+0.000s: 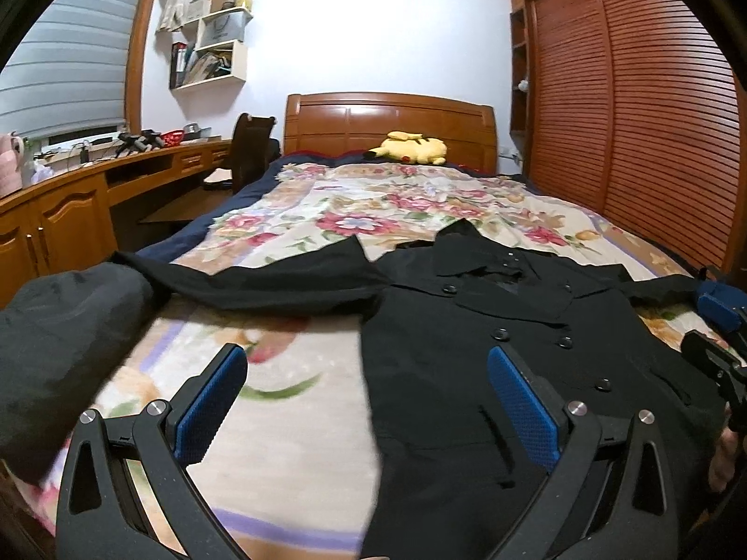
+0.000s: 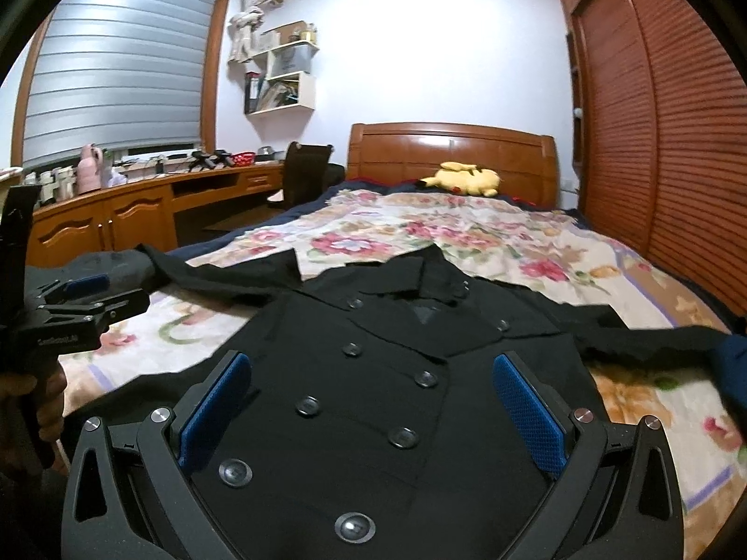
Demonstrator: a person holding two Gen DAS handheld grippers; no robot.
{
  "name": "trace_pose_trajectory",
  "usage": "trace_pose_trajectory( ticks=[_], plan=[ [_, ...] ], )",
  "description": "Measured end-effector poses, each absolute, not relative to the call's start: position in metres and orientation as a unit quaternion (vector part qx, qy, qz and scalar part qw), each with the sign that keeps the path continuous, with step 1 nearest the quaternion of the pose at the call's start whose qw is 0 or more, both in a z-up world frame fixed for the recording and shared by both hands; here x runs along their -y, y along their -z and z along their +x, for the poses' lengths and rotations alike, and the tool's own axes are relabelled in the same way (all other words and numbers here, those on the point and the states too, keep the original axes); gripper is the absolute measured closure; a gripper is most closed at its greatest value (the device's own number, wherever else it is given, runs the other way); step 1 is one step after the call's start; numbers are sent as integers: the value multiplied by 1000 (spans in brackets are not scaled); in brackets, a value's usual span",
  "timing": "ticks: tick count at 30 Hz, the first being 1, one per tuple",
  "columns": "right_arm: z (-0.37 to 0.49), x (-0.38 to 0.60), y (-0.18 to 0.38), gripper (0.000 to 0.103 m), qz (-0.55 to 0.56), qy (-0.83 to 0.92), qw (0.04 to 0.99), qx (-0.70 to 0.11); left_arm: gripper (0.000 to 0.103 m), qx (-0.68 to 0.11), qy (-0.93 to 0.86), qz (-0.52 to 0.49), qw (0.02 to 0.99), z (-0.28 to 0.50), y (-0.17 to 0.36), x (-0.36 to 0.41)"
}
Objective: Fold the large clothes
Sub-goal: 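Move the left tool to the coat sleeve nearest it and grasp it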
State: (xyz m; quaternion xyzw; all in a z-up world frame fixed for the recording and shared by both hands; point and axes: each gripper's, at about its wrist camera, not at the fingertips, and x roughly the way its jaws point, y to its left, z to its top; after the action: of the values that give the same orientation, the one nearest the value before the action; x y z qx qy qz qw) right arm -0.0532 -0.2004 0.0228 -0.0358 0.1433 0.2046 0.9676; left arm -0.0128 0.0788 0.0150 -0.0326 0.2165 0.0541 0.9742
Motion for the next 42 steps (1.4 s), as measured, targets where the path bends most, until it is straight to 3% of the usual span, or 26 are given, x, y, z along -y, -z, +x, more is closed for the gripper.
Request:
trace_pose_trajectory(
  ticks=[27, 32, 42],
  plan=[
    [41, 141, -16, 1, -52, -280, 942, -179, 0, -275, -98, -42, 956, 34, -2, -210],
    [63, 140, -12, 1, -45, -289, 935, -198, 14, -296, -92, -61, 949, 56, 2, -234],
    [71, 144, -10, 1, -49, -293, 929, -222, 24, -336, -107, -113, 929, 111, 26, -282]
  ],
)
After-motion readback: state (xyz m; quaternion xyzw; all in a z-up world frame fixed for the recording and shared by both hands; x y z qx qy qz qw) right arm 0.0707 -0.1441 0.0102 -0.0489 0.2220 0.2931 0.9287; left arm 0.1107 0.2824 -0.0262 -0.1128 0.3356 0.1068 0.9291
